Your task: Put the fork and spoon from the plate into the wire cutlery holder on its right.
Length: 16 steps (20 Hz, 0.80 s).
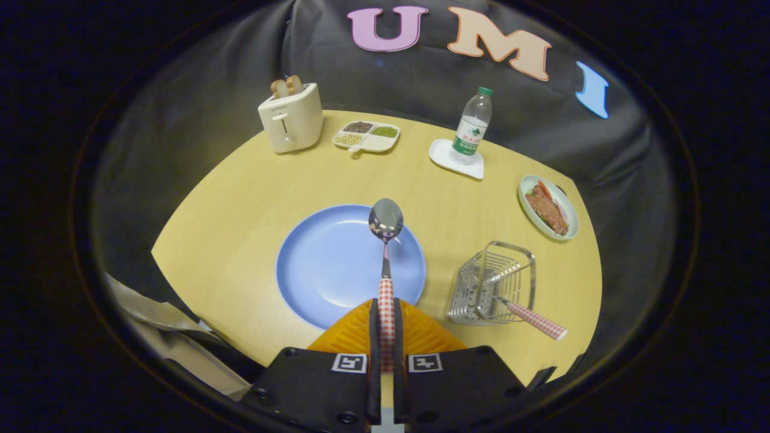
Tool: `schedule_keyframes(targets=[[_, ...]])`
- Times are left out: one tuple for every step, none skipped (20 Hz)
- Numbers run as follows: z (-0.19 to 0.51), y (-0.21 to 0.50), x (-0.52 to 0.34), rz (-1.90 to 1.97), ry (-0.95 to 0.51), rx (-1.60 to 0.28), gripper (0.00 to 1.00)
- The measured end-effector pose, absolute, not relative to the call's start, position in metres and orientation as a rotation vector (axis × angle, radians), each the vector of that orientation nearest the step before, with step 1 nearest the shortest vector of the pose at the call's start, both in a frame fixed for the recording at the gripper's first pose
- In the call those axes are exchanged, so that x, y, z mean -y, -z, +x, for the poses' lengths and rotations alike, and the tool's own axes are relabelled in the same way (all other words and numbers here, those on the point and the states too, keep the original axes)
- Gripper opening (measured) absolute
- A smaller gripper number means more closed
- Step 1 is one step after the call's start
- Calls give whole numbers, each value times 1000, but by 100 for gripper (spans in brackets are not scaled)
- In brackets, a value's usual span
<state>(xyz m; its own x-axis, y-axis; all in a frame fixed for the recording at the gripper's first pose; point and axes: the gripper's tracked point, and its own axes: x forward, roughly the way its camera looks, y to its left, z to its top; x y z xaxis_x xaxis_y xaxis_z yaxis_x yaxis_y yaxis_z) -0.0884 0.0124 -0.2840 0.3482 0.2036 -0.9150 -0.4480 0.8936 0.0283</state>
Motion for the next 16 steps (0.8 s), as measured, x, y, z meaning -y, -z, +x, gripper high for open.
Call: schedule_keyframes(targets=[[-87,278,-4,-253,-437,-1150,11],[-85,272,6,-267,-447,-1158,11],[-80,266,16,-285,-453,-1161,11],[-77,261,26,-303,-460,-1168,11],[-74,256,36,-317,-466,-1175,11],[-72,251,46,-327,-472,-1189,11],[-70,248,56,-333,-478,-1206,11],[-69,245,65,-339,-484,-1224,11],[-69,242,74,-350,-492,-1246,11],[-69,240,83,-364,-499,-1269,11],[-69,240,92,-383,-505,-1294,11],[-70,241,102,-405,-512,-1325,11],[-71,242,110,-430,-518,-1350,11],[-70,244,119,-455,-522,-1373,11],[-70,245,126,-476,-527,-1399,11],[-68,247,130,-486,-533,-1418,11]])
